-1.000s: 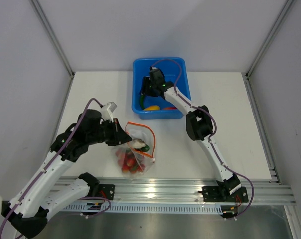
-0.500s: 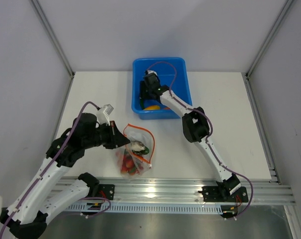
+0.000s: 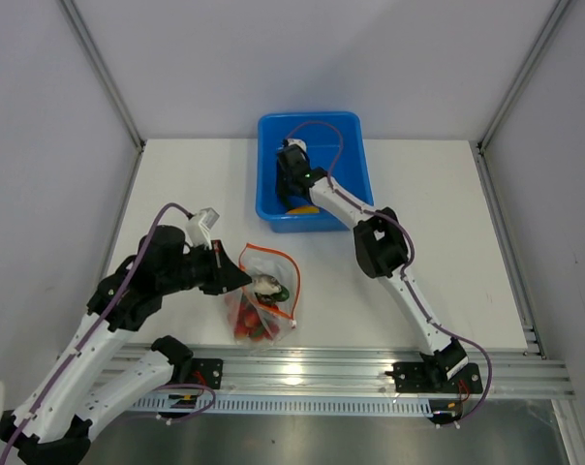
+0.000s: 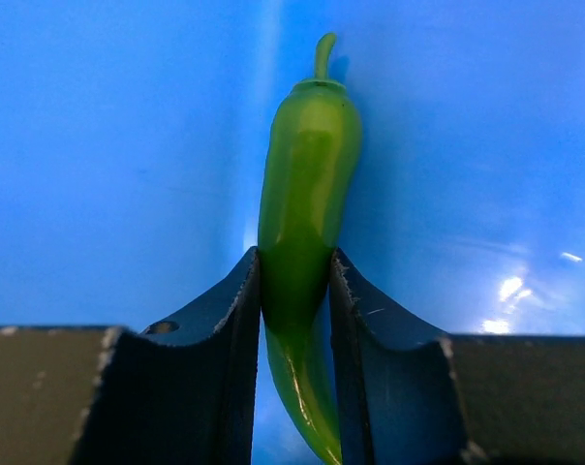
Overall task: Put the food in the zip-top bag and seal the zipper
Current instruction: Pick up the fake vegetable from the bin, then place the fake vegetable in the zipper food storage bag.
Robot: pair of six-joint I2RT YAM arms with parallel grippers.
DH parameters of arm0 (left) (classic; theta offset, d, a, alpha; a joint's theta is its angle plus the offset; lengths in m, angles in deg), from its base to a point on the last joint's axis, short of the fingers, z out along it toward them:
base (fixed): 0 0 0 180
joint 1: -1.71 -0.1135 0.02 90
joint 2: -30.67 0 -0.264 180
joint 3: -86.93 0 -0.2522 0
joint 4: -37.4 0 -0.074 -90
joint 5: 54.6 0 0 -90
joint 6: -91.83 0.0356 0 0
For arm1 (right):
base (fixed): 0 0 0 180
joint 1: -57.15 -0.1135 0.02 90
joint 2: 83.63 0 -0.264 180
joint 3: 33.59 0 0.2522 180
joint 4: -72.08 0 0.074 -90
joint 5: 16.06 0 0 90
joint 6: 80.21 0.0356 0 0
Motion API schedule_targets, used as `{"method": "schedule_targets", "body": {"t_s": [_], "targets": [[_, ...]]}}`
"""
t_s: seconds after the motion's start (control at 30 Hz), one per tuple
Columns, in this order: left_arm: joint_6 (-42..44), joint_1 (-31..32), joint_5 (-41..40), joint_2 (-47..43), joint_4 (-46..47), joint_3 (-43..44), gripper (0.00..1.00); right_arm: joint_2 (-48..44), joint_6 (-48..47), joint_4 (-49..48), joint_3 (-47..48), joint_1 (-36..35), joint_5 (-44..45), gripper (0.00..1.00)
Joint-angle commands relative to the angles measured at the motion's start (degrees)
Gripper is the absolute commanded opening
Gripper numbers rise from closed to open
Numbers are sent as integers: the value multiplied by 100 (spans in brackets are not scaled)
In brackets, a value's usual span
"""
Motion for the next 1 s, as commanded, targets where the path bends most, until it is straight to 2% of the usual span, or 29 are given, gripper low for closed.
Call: {"method": "schedule_targets", "body": {"t_s": [0.0,0.3,0.43,0.63,0.7,0.77,0.83,0.97], "targets": [[85,-77,266,192,150,128,1,-514,16,287,-303,260,101,0],[287,-138,908,747,123,137,1,-1964,-1,647,-680,656,-664,0],[419,-156,952,879,141,128,0,-2886,-28,673,-1566,709,-770,0],[411,-182,1066,958,334,128,1,-4495,122,1032,-2841,727,-1874,0],[428,-182,1110,1011,378,172,1,-4951,70,1522,-3229,665,-2236,0],[446,-191,1119,1046,387,224,1,-5163,-264,1980,-3361,595,-2965,0],[454,-200,1154,1107,387,251,1,-5435,-597,2762,-3449,411,-3465,0],[402,-200,1172,1143,440,242,1,-5858,-871,3852,-3660,138,-4126,0]]}}
